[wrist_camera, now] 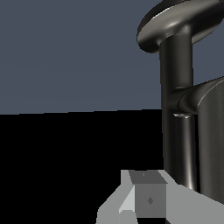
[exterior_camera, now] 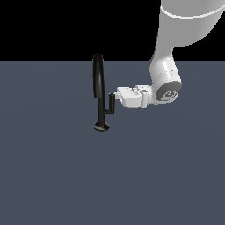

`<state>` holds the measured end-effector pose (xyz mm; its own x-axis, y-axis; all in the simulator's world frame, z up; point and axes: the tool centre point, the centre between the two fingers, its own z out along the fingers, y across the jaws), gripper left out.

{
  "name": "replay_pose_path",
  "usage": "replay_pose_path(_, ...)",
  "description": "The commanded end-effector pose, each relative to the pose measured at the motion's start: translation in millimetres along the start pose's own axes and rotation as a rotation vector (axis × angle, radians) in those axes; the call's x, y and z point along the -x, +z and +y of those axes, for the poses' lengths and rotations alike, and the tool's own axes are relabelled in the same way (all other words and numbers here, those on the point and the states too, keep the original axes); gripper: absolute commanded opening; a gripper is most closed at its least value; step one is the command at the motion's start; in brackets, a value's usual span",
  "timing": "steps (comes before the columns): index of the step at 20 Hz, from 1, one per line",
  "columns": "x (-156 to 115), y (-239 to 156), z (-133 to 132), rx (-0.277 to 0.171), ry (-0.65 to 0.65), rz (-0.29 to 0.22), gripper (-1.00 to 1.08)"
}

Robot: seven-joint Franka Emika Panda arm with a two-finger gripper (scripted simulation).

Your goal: Turn on the faucet by rotating a designated handle.

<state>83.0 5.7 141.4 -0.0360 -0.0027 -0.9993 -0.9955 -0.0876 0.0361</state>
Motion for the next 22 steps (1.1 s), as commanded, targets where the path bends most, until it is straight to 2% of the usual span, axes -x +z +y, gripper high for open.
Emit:
replay_pose_path(1, 0.1, 0.0, 0.1, 0.001, 0.0, 0.001, -1.0)
replay_pose_path(22, 15.8, 0.1, 47.4, 0.001, 0.0, 0.001, -1.0)
